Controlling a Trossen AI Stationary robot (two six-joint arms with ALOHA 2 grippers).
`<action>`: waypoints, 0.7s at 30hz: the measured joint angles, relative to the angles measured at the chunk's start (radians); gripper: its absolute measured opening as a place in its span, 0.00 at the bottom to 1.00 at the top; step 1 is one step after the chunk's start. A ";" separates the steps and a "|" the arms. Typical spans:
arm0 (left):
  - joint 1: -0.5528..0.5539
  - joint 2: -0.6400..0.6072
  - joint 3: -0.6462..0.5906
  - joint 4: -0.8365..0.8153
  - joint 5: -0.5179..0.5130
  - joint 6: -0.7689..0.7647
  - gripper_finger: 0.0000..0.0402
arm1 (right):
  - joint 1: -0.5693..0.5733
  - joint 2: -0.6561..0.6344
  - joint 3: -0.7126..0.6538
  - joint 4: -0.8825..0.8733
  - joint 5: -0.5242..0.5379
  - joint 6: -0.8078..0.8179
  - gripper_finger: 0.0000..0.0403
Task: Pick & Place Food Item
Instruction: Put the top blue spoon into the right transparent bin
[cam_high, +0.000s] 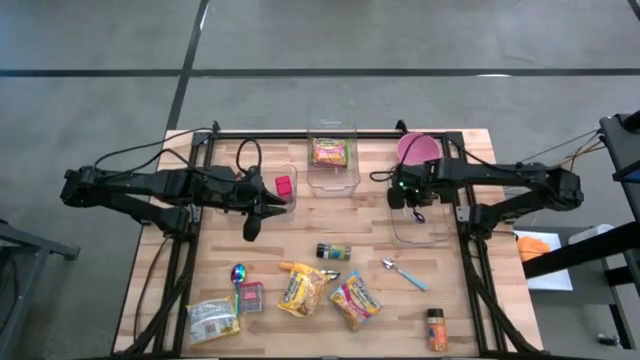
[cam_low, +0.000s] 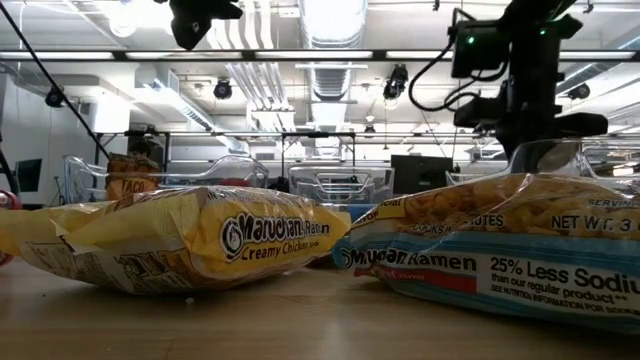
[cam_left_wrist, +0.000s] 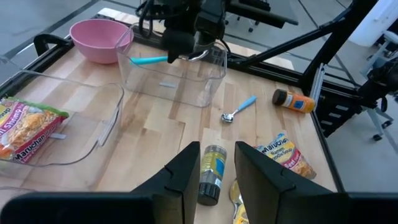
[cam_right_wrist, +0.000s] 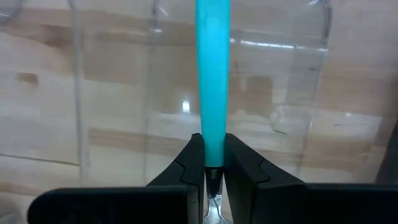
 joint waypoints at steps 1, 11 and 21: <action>0.000 0.000 0.000 0.000 0.000 -0.004 0.27 | -0.002 0.014 0.000 0.000 -0.005 -0.002 0.07; 0.000 0.000 -0.001 0.000 0.000 -0.005 0.27 | -0.001 0.164 -0.001 0.073 -0.053 -0.029 0.07; 0.000 0.000 -0.001 -0.007 0.000 -0.005 0.27 | -0.001 0.230 -0.001 0.138 -0.053 -0.037 0.07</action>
